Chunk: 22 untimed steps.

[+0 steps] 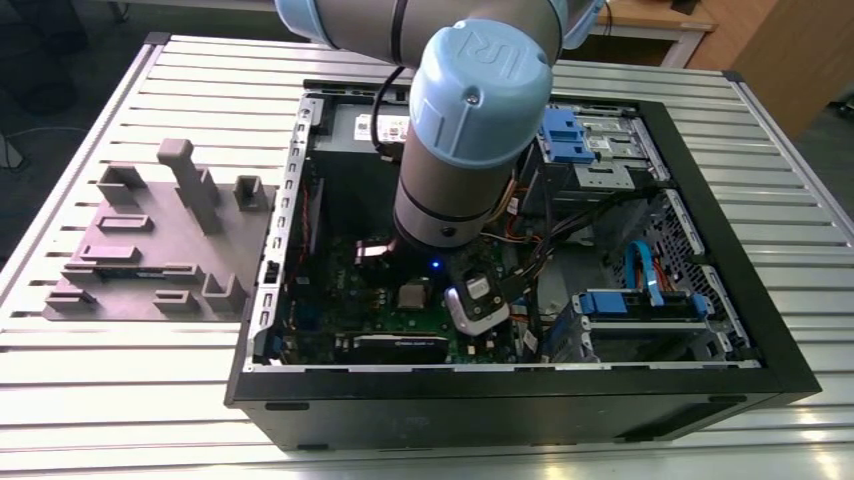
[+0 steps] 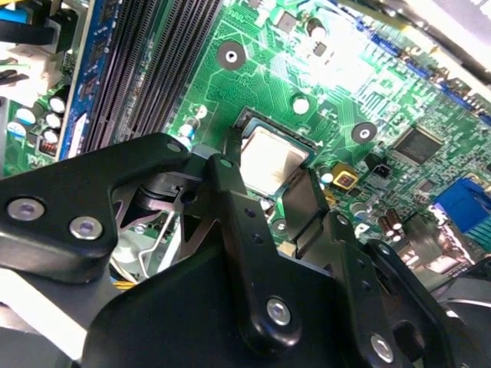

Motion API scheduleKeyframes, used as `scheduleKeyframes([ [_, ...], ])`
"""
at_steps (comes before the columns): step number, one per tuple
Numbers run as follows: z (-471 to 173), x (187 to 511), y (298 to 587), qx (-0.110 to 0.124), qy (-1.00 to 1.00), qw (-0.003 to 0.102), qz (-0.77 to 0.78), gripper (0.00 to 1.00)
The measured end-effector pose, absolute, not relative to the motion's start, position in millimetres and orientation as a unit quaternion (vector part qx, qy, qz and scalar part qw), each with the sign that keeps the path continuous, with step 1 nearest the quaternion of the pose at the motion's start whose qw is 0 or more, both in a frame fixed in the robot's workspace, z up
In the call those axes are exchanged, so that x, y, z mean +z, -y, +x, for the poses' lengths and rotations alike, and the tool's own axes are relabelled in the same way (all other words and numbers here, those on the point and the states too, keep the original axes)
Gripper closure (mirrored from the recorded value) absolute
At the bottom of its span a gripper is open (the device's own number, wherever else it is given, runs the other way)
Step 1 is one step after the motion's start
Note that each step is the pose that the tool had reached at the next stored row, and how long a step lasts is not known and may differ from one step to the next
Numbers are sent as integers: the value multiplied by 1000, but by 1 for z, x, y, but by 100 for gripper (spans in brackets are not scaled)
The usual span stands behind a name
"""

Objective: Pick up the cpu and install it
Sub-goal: 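Place the cpu into insertion slot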

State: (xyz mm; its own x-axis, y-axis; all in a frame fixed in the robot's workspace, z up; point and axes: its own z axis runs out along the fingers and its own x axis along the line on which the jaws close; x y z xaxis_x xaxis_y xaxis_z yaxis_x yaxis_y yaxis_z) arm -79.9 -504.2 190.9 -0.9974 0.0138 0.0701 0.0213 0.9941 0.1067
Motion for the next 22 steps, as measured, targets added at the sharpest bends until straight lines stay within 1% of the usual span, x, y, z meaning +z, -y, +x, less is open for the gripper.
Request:
scheduleKeyframes([
  [22,-80,191,502,-55,998,35,7,53],
])
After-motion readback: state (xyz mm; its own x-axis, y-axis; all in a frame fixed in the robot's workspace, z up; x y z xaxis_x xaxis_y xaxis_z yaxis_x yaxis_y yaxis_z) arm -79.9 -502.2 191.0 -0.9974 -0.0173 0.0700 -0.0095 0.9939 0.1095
